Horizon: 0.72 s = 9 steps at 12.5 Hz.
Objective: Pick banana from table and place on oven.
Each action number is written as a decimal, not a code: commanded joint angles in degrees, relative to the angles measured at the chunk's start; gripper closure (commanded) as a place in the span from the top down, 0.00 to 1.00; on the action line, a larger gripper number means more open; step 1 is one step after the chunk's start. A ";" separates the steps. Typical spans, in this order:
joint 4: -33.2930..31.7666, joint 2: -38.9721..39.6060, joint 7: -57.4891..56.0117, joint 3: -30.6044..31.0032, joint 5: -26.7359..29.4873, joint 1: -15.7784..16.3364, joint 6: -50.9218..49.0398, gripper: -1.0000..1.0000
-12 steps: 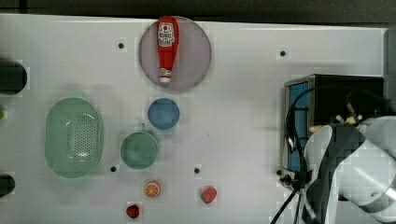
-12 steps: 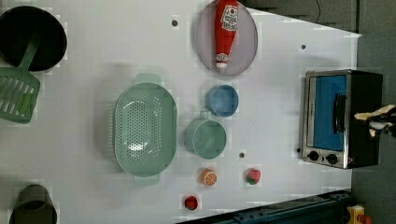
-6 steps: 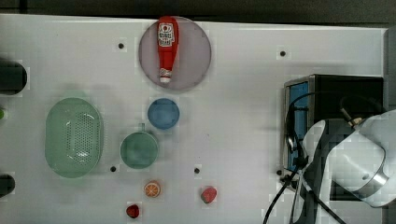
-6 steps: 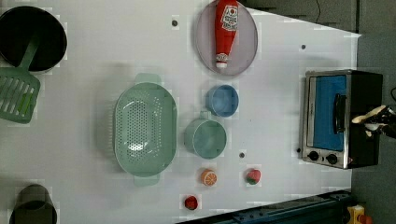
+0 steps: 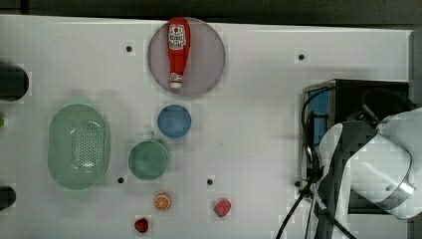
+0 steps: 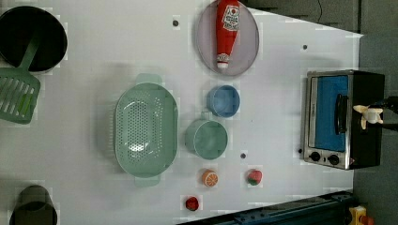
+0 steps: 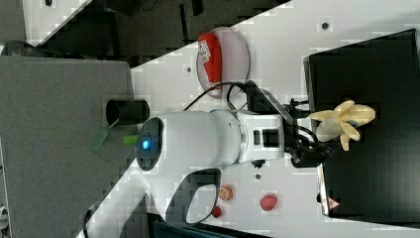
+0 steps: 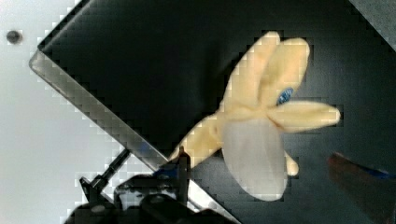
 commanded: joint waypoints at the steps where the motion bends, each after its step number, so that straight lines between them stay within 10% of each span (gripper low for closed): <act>1: 3.92 -1.64 -3.35 0.07 -0.70 1.51 -3.22 1.00; 5: 10.46 -7.01 -8.12 7.97 0.78 5.40 -26.10 1.00; 9: 14.58 -13.36 16.70 19.43 1.96 9.19 -27.51 1.00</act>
